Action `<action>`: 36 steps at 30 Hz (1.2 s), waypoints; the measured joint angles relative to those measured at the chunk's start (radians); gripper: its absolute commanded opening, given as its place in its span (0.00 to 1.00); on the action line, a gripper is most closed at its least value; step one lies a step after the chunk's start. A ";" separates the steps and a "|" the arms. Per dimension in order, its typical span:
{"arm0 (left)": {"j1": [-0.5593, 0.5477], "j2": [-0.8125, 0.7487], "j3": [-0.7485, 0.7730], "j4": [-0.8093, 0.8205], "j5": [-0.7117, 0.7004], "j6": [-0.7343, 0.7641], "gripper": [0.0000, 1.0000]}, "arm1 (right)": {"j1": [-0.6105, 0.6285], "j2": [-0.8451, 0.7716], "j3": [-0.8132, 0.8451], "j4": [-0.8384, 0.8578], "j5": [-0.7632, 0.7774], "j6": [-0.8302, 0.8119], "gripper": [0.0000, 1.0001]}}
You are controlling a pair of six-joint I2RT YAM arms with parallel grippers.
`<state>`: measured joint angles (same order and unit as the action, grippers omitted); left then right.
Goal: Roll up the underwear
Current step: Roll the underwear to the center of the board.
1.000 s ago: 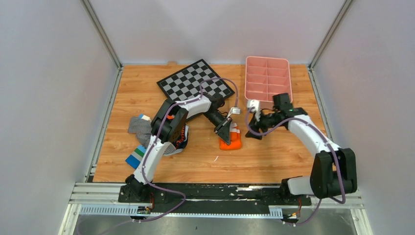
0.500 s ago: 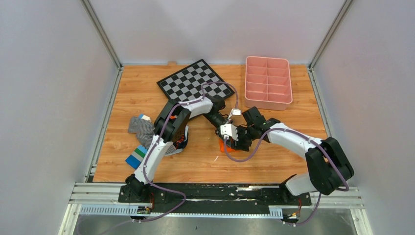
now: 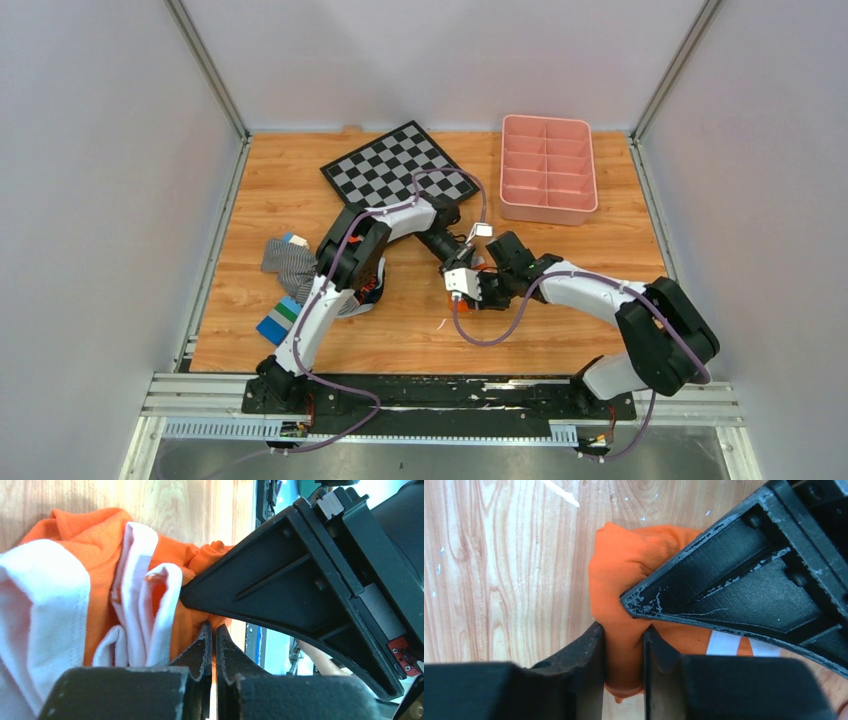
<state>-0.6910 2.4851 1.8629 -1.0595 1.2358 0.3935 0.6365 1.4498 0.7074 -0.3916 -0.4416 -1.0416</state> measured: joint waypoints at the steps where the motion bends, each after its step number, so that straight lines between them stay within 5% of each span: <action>1: 0.000 0.001 0.002 -0.005 -0.001 0.000 0.04 | 0.004 0.000 -0.004 0.009 0.007 0.007 0.06; 6: 0.005 -0.001 0.003 -0.009 -0.010 -0.004 0.38 | 0.006 0.007 0.007 0.005 0.012 0.030 0.00; 9: 0.007 -0.026 -0.006 -0.002 -0.031 -0.034 0.45 | -0.005 0.048 0.056 -0.051 -0.012 0.026 0.00; 15: 0.043 -0.254 -0.168 0.190 -0.285 -0.092 0.48 | -0.081 0.211 0.227 -0.217 -0.158 0.026 0.00; 26: 0.174 -0.925 -0.616 0.724 -0.707 -0.203 0.50 | -0.268 0.566 0.542 -0.578 -0.484 0.113 0.00; 32: 0.115 -1.013 -0.630 0.718 -0.729 -0.089 0.49 | -0.286 0.734 0.720 -0.782 -0.521 0.185 0.00; 36: -0.037 -1.012 -0.630 0.600 -0.757 0.073 0.48 | -0.295 0.821 0.808 -0.894 -0.540 0.206 0.00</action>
<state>-0.7284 1.4727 1.2331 -0.4599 0.4789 0.4667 0.3416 2.2711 1.5150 -1.2854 -0.9813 -0.8352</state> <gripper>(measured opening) 0.486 0.240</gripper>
